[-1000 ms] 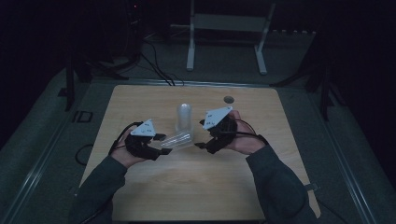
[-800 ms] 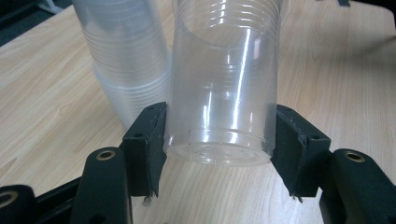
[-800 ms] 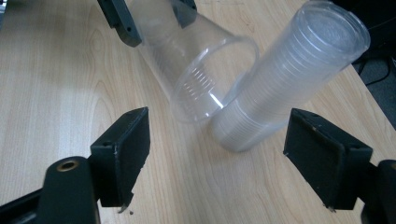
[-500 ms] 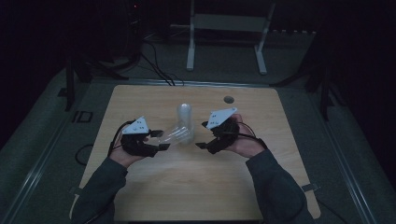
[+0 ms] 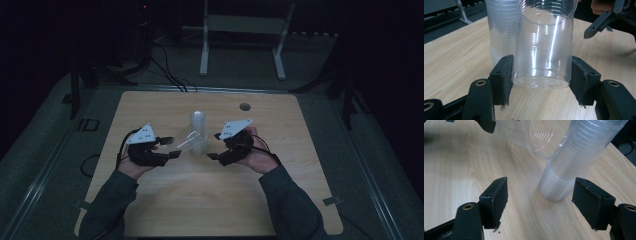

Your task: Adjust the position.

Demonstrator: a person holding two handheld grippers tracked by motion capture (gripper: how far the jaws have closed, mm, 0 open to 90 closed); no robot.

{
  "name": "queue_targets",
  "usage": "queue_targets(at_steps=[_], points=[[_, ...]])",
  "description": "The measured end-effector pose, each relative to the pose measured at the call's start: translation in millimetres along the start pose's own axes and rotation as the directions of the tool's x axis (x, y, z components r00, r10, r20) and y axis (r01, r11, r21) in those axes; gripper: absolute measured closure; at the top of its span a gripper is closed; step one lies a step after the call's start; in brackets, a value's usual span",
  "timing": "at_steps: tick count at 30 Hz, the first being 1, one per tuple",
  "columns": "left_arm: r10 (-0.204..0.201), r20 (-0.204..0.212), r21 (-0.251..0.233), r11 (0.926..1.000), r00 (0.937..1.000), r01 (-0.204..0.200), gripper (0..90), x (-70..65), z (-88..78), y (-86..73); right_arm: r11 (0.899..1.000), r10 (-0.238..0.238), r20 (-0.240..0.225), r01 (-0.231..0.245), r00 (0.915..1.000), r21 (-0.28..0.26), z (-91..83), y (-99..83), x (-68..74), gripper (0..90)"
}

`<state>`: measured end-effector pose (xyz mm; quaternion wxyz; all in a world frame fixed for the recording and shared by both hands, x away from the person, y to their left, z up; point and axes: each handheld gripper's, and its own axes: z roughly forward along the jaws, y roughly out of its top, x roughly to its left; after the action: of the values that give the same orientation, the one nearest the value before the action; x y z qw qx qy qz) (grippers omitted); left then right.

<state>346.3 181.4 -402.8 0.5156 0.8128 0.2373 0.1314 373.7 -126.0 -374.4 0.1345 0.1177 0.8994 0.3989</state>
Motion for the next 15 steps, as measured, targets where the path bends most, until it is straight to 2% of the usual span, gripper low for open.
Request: queue_targets(at_steps=[15], points=[[-0.003, -0.015, -0.035, 0.9994, 0.9999, 0.002, 40.8, -2.6, 1.2, -2.9, 0.995, 0.073, 0.019, -0.072, 0.9971, -0.072, 7.0, -1.6, 1.6, 28.3]])
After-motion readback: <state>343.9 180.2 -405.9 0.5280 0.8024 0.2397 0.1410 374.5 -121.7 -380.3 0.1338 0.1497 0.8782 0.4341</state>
